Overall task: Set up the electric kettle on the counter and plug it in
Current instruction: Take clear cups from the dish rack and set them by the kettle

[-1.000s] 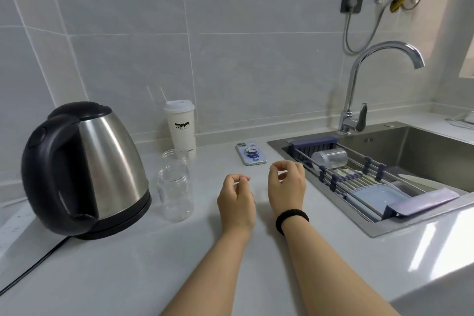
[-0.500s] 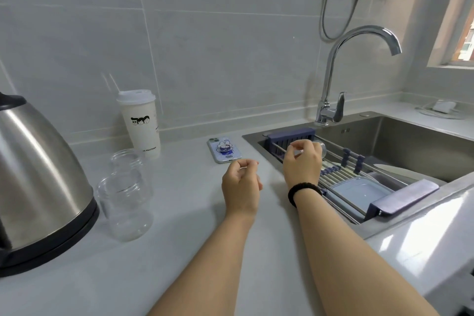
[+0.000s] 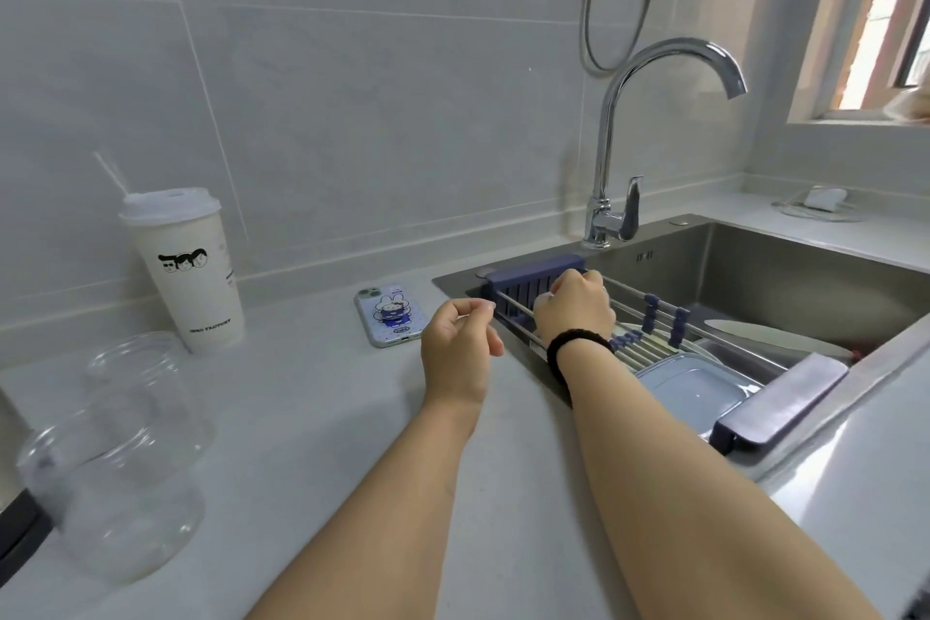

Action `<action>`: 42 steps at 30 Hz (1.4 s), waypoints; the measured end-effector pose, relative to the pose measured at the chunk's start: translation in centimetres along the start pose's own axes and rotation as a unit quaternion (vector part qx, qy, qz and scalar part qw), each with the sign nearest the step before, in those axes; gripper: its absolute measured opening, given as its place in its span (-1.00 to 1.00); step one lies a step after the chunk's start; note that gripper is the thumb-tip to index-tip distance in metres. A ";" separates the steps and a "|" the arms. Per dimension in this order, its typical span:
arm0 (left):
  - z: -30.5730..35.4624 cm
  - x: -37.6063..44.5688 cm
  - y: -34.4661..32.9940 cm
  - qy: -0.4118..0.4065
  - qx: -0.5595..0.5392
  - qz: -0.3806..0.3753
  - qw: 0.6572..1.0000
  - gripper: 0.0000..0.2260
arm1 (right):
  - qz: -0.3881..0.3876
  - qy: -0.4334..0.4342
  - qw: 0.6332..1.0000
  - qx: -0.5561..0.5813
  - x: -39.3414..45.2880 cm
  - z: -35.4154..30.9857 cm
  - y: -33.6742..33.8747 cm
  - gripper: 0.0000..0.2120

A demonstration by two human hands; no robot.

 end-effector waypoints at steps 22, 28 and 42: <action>-0.6 1.1 -0.2 0.004 0.009 -0.015 1.000 -0.92 | -0.204 -0.014 0.974 -0.102 5.5 3.4 -4.4 -0.52; -0.6 0.9 0.0 0.015 0.004 -0.013 1.000 -0.92 | -0.156 0.021 0.982 -0.107 5.9 3.1 -4.2 -0.61; -0.7 1.2 0.1 0.020 0.001 -0.008 1.000 -0.90 | -0.205 0.037 0.970 -0.124 5.6 3.6 -5.3 -0.38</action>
Point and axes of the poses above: each hand's wrist, its own x-axis towards the middle knuckle, its own y-axis out of the back of the hand, z = x × y, the point moved 6 cm from there along x, towards the middle knuckle, and after that the axes turned 4 degrees about y, right-handed, at the moved point
